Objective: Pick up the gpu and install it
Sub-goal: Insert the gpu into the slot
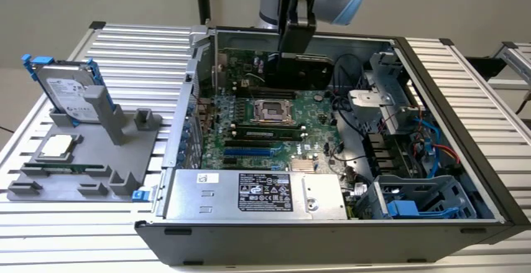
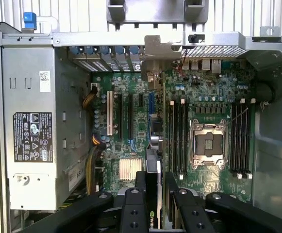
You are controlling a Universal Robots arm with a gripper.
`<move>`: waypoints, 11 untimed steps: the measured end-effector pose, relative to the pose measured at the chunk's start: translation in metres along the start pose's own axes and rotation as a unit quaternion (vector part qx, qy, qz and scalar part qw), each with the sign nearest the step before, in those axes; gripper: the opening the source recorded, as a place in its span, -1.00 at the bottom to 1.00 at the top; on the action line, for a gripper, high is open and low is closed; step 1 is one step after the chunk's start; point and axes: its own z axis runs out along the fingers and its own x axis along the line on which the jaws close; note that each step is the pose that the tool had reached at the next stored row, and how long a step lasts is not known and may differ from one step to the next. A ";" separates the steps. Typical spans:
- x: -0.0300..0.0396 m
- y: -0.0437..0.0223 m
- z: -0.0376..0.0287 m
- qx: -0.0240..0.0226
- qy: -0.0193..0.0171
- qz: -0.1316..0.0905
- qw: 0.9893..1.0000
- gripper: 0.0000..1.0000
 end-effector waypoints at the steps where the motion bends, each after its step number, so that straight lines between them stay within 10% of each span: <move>1: -0.0002 0.0000 0.0007 0.000 0.001 0.000 1.000 -1.00; 11: -0.0022 0.0001 0.0069 0.000 0.009 0.000 1.000 -1.00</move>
